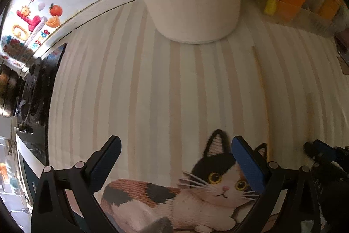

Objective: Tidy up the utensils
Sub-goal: 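Move both open tools back down over the remaining chopsticks on the mat, then grasp a green-tipped light chopstick with the right tool while the left tool grasps a light chopstick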

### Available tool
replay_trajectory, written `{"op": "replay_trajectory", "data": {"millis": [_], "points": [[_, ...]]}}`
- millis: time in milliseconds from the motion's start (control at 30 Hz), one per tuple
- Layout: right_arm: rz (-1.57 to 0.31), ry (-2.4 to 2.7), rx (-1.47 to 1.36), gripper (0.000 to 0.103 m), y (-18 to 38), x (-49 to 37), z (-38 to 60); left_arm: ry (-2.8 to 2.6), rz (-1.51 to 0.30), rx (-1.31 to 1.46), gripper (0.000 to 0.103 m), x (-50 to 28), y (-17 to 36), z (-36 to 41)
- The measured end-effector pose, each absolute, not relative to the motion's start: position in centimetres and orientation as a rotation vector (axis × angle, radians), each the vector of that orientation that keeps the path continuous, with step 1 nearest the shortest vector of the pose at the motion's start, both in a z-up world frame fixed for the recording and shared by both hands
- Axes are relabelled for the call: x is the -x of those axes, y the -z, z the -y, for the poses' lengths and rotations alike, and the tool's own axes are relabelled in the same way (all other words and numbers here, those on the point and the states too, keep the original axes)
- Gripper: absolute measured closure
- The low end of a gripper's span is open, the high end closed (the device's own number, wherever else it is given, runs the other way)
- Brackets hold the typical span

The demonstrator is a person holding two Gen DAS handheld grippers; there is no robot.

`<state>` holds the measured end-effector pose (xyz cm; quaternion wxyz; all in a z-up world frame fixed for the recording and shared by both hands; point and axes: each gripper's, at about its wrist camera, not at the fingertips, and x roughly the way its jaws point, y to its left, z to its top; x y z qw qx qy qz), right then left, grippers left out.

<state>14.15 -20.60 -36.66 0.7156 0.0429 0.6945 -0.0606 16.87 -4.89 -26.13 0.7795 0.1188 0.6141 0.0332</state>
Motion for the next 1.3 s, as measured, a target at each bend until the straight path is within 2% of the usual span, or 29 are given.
{"op": "replay_trajectory", "data": {"millis": [33, 67, 233, 367, 500, 600, 633, 667, 767, 1000, 1300], "points": [[-1.537, 0.142, -0.095, 0.084, 36.4, -13.9, 20.7, -0.064, -1.325, -0.264, 0.0, -16.9, 26.2, 5.3], [-1.536, 0.157, -0.091, 0.094, 36.4, -13.9, 21.1, -0.054, -1.324, -0.271, 0.0, -16.9, 26.2, 5.8], [-1.532, 0.228, -0.133, 0.094, 36.0, -13.4, 25.2, 0.022, -1.364, -0.269, 0.001, -17.5, 27.0, 8.7], [-1.536, 0.289, -0.157, 0.095, 36.1, -12.6, 29.5, 0.101, -1.435, -0.209, 0.006, -18.4, 28.1, 10.7], [-1.541, 0.311, -0.2, 0.095, 36.1, -11.9, 32.6, 0.128, -1.486, -0.181, 0.022, -19.5, 29.5, 12.1], [-1.536, 0.31, -0.238, 0.094, 36.2, -11.7, 34.3, 0.134, -1.499, -0.182, 0.041, -20.1, 30.0, 12.7], [-1.535, 0.308, -0.249, 0.094, 36.2, -11.6, 34.6, 0.138, -1.502, -0.183, 0.06, -20.2, 30.3, 12.9], [-1.534, 0.308, -0.258, 0.094, 36.2, -11.5, 35.0, 0.14, -1.508, -0.184, 0.073, -20.3, 30.5, 13.0], [-1.536, 0.313, -0.254, 0.094, 36.2, -12.0, 35.5, 0.154, -1.493, -0.185, 0.098, -20.5, 30.7, 13.0], [-1.543, 0.272, -0.247, 0.096, 36.3, -13.0, 33.3, 0.113, -1.495, -0.196, 0.098, -20.2, 31.0, 9.2], [-1.568, 0.028, -0.205, 0.096, 35.8, -15.9, 25.4, -0.001, -1.533, -0.092, 0.098, -18.2, 31.6, 1.5]]}}
